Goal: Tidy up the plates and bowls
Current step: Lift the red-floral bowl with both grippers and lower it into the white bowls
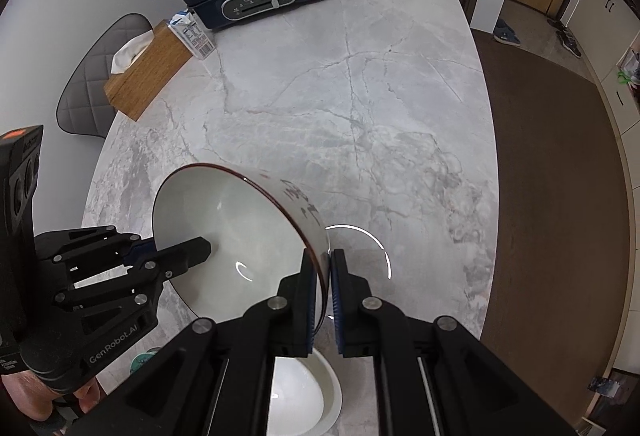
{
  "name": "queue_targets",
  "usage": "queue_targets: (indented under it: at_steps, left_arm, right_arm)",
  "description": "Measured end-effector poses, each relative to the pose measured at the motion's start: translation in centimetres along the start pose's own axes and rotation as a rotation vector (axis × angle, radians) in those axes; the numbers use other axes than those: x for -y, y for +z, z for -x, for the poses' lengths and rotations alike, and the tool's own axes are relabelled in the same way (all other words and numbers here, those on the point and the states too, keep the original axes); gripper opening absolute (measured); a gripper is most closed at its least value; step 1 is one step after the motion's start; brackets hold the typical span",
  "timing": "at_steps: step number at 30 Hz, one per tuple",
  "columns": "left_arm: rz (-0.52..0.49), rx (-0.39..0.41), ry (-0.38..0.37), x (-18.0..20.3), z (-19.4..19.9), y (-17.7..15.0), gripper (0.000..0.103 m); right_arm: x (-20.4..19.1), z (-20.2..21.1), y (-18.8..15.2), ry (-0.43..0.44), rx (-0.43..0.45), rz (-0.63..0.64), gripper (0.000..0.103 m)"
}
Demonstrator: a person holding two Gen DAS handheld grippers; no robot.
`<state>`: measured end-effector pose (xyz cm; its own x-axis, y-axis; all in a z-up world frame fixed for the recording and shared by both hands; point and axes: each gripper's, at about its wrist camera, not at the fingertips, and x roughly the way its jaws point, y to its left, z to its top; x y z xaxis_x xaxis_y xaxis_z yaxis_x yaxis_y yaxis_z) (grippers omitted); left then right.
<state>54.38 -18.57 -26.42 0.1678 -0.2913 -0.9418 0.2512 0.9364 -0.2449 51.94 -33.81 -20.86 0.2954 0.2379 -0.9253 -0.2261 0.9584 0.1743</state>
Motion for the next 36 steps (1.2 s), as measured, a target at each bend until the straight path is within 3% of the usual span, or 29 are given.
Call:
queue_targets:
  at_steps: [15, 25, 36]
  left_arm:
    - [-0.040, -0.047, -0.050, 2.4, 2.7, -7.2, 0.008]
    - [-0.048, -0.118, -0.087, 3.2, 1.9, -11.7, 0.008]
    - [-0.052, -0.177, -0.069, 2.9, -0.7, -13.8, 0.008]
  right_arm:
    - [-1.1, 2.5, -6.6, 0.010, -0.012, -0.014, 0.009]
    - [-1.2, 1.8, -10.9, 0.013, -0.060, -0.041, 0.009]
    - [-1.2, -0.8, -13.3, 0.018, -0.133, -0.067, 0.009]
